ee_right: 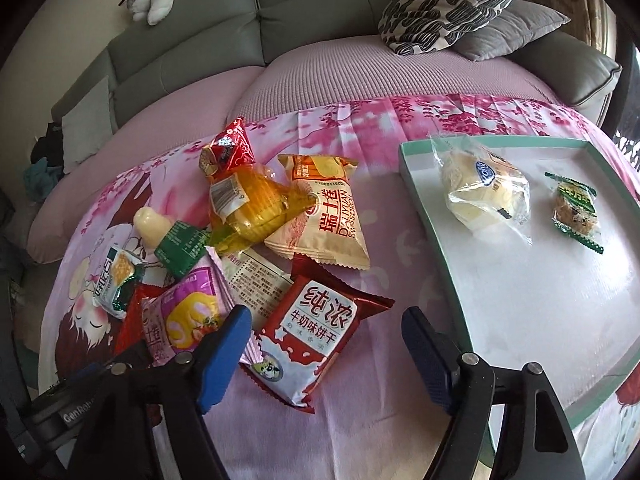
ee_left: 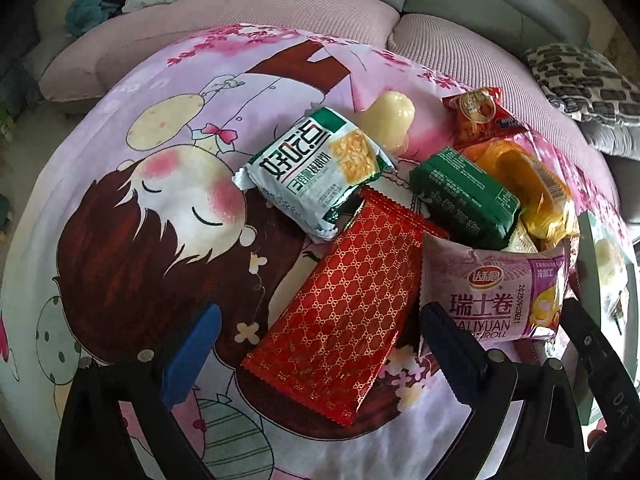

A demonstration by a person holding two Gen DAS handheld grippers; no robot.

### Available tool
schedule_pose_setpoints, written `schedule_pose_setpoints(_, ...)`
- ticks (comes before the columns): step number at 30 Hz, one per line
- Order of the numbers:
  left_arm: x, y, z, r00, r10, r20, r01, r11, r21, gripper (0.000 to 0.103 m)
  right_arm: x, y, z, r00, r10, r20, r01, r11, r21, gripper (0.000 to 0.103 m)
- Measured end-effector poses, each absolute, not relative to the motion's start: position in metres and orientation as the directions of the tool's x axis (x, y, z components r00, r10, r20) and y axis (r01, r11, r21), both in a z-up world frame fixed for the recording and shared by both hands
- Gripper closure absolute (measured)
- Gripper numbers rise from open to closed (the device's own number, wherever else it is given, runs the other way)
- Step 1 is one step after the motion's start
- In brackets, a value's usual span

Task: Organize snacks
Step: 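Lower the left gripper onto the red patterned wrapper while the right approaches the red-white milk biscuit pack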

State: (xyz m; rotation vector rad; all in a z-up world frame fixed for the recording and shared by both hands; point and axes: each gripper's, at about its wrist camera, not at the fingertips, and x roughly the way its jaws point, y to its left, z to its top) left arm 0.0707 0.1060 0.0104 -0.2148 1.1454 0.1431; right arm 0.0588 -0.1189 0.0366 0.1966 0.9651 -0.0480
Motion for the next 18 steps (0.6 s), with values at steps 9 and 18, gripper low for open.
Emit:
schedule_pose_setpoints(9,0.0734,0.1044,0.0073,0.403,0.01,-0.915,-0.216,0.973,-0.084,0.003,0.0632,-0.1207,0.0282,0.542,0.024,-0.84,0.137,0.984,0.117,0.025)
schedule_pose_setpoints(18,0.0711,0.1134,0.0044,0.401,0.034,-0.916,-0.245,0.967,-0.072,0.003,0.0562,-0.1145,0.0333,0.516,-0.009,-0.856,0.067,0.997,0.03,0.027)
